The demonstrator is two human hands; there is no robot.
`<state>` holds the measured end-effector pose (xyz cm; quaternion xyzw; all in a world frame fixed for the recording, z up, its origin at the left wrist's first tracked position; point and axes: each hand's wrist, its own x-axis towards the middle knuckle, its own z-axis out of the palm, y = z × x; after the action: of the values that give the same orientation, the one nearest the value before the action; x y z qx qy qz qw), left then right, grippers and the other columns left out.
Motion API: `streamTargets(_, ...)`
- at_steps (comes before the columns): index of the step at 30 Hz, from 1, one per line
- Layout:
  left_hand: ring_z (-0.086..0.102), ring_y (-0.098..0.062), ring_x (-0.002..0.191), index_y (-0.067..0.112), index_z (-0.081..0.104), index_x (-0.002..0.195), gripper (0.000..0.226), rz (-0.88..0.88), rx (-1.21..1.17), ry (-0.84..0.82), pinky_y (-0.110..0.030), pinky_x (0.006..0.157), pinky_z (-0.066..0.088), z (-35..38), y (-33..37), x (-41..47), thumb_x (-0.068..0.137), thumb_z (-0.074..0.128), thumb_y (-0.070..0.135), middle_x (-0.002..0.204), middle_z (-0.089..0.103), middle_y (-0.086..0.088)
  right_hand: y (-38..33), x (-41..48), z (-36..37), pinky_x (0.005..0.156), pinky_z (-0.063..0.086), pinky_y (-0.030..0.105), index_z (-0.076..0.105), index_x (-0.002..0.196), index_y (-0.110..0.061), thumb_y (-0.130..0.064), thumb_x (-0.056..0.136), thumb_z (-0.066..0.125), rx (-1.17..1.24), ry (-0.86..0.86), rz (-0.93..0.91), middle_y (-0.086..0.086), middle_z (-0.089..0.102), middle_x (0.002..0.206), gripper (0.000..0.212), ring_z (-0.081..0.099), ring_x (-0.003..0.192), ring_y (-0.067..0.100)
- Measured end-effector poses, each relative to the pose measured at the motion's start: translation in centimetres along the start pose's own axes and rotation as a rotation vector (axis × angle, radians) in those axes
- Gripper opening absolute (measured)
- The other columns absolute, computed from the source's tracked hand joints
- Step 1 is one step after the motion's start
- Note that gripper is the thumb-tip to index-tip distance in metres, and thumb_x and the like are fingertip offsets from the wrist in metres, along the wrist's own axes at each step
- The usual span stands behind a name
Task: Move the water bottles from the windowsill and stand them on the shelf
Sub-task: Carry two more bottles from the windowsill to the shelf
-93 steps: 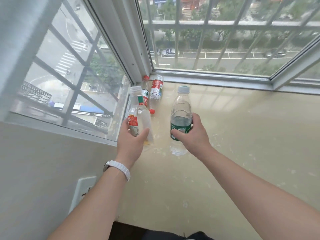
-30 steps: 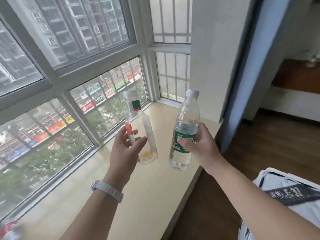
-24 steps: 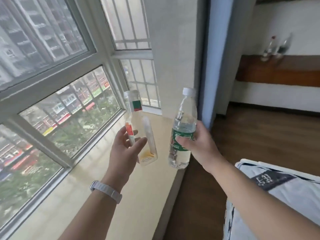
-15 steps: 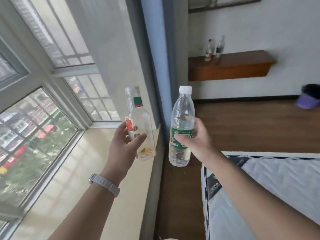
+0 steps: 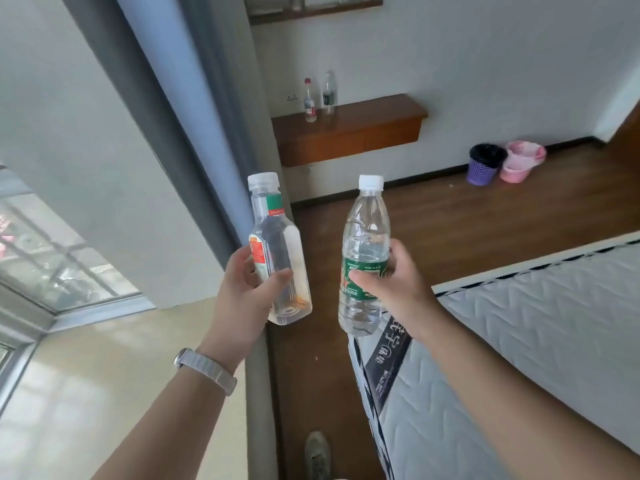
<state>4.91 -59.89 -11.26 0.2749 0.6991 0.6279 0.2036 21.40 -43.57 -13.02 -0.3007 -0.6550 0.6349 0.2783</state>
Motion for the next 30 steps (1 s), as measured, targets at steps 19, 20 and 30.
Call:
streamTargets(19, 0.065, -0.010, 0.107, 0.021, 0.048, 0.135, 0.055, 0.023, -0.082, -0.164, -0.019, 0.080, 0.054, -4.9, -2.1, 21.0, 0.088, 0.075, 0.025, 0.119, 0.065, 0.007, -3.3, 15.4, 7.7, 0.086, 0.059, 0.043, 0.053, 0.124, -0.035, -0.031, 0.065, 0.084, -0.115, 0.186, 0.008, -0.007, 0.068, 0.114, 0.066, 0.068, 0.100, 0.013)
streamTargets(20, 0.065, -0.011, 0.107, 0.022, 0.049, 0.135, 0.054, 0.028, -0.076, -0.167, -0.019, 0.080, 0.053, -5.2, -2.0, 21.6, 0.088, 0.075, 0.025, 0.118, 0.065, 0.008, -3.4, 16.0, 8.0, 0.086, 0.058, 0.044, 0.053, 0.124, -0.035, -0.037, 0.061, 0.084, -0.115, 0.189, 0.009, -0.008, 0.068, 0.114, 0.071, 0.068, 0.101, 0.013)
streamTargets(30, 0.066, 0.002, 0.096, 0.019, 0.050, 0.132, 0.051, 0.008, -0.065, -0.154, -0.007, 0.067, 0.051, -5.3, -2.2, 27.1, 0.088, 0.075, 0.018, 0.116, 0.065, 0.006, -2.1, 21.6, 9.3, 0.075, 0.057, 0.026, 0.052, 0.126, -0.031, -0.017, 0.075, 0.082, -0.107, 0.172, 0.020, -0.010, 0.068, 0.113, 0.060, 0.068, 0.096, 0.006)
